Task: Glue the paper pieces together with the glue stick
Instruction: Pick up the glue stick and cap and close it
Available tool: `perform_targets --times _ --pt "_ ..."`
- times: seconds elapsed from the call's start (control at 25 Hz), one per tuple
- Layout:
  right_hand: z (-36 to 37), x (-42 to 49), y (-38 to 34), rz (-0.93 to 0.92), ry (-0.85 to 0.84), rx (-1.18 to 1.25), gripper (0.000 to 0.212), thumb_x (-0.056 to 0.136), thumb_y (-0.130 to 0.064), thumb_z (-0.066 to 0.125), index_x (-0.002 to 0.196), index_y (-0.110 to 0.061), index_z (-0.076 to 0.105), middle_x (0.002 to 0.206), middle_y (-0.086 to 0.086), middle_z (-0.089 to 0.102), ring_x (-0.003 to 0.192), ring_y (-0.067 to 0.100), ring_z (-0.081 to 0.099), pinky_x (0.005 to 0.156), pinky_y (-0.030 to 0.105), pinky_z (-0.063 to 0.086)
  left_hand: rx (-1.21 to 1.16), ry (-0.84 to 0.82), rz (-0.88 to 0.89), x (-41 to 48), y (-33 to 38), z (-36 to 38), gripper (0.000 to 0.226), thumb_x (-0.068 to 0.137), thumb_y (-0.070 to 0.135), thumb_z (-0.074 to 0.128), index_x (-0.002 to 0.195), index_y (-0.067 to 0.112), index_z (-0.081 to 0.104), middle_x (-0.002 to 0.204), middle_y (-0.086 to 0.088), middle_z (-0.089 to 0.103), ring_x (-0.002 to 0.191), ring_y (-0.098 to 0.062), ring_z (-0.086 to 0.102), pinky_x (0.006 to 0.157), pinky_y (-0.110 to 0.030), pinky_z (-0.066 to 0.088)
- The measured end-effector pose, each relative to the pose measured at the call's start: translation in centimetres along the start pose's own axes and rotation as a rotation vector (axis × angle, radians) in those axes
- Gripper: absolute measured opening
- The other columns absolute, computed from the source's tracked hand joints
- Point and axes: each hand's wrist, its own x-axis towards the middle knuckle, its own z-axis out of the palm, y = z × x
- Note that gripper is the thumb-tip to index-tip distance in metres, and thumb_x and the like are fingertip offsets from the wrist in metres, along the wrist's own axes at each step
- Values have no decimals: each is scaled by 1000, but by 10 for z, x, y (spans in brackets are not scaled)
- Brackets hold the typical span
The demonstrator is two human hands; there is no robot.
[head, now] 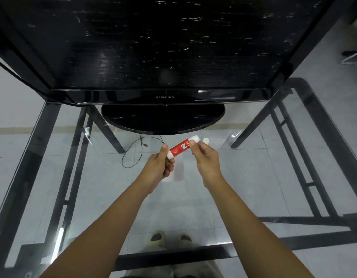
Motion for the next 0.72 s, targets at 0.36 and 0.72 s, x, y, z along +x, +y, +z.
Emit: perform_targets --times 0.36,0.72 --pt "-3 -1 -1 -48 -32 0 13 87 -36 60 81 -30 68 63 -21 62 67 -10 56 62 2 42 -3 -44 58 -5 -8 -3 49 92 54 34 82 14 61 60 4 57 62 -11 51 67 -24 45" --pt "-7 -1 0 -54 -27 -12 14 86 -38 59 88 -28 68 67 -23 64 73 -12 58 63 2 43 -131 -95 81 -9 -7 -4 35 93 44 45 97 14 61 69 2 63 66 -11 52 71 -24 44"
